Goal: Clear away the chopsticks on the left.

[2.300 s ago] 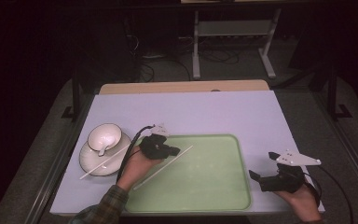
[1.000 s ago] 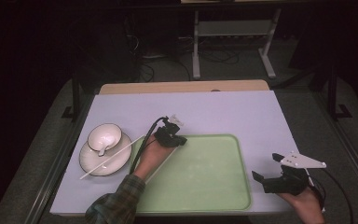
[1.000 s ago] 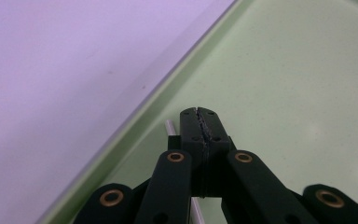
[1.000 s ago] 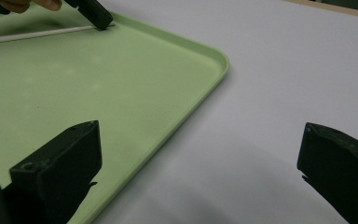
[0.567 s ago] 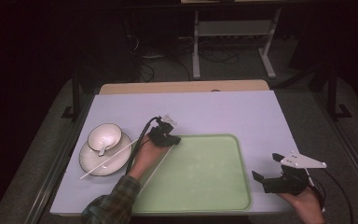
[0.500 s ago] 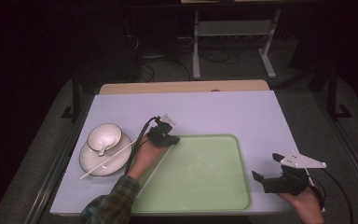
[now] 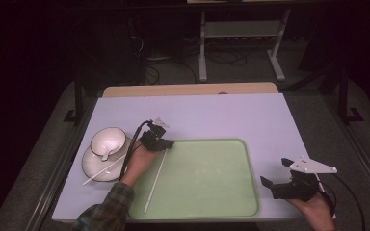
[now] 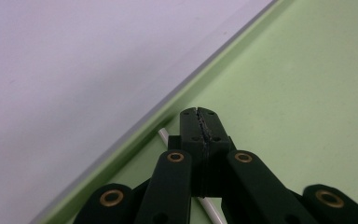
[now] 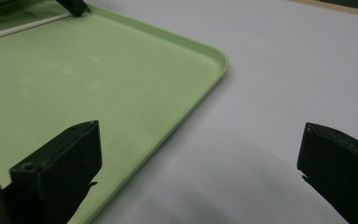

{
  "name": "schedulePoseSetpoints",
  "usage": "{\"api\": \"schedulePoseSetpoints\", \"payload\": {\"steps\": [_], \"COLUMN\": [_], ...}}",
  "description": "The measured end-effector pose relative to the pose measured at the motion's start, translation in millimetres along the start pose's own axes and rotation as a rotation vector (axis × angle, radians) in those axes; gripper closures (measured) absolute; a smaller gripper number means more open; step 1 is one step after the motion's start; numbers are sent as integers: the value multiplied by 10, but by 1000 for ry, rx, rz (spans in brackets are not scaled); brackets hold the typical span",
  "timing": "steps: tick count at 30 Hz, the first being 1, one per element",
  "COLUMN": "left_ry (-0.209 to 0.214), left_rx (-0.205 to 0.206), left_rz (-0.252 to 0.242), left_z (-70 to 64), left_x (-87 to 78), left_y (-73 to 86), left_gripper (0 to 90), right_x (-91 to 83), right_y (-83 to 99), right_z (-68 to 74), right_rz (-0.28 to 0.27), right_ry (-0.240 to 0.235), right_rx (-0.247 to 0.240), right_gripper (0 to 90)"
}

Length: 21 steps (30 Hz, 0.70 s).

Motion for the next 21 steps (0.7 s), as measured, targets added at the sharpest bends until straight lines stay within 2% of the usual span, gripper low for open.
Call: {"api": "schedulePoseSetpoints", "payload": {"steps": [5,7,15,21], "left_ry": [-18,-11,66,108], "left_rx": [-18,-21,-30,10], "left_rz": [-3,-8,-52,-56], "left_z": [32,34,-126,-310], "left_x": [-64,-72,-179,-298], "left_y": [58,69,138,286], "left_gripper": [899,899,898,898], "right_x": [2,5,4,-4], "right_y": [-2,-2,-2,-6], "right_z": [2,4,-3,1], "right_rz": [1,1,-1,-3], "right_ry": [0,-1,0,1], "right_rx": [-1,-3,-3,-3], "right_gripper": [0,0,0,0]}}
Point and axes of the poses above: each handheld gripper's, and its own axes: x roughly forward along the jaws, y roughly out of its underside, z roughly to its left, the point moved 2 cm from there along x, roughly forward along the jaws, and after that the axes turned 13 degrees about y, right-handed, at the moved point
